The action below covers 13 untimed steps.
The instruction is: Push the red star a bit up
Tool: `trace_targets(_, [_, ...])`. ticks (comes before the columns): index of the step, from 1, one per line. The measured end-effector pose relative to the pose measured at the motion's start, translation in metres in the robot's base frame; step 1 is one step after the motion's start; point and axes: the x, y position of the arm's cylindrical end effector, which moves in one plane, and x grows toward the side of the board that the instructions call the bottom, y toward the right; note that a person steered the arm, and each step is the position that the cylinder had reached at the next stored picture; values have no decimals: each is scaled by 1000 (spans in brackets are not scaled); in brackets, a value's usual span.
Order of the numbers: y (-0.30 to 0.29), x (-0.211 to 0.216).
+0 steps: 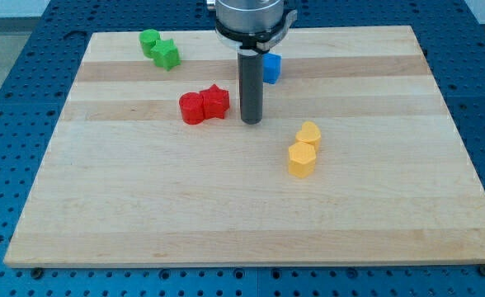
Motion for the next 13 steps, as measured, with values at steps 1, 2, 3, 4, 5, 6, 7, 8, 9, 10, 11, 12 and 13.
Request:
trace_targets(1, [-11,0])
trace_targets(2, [-13,0])
trace_targets(3, [-13,10])
trace_targets(4, [-22,13])
trace_targets(5, [-43,13])
trace_targets(6, [-48,13])
trace_targets(7, [-48,13])
trace_targets(8, [-48,10])
trace_targets(9, [-48,8])
trace_targets(10, [-48,1])
trace_targets(11, [-48,-1])
trace_targets(12, [-47,-6])
trace_targets(13, [-47,-8])
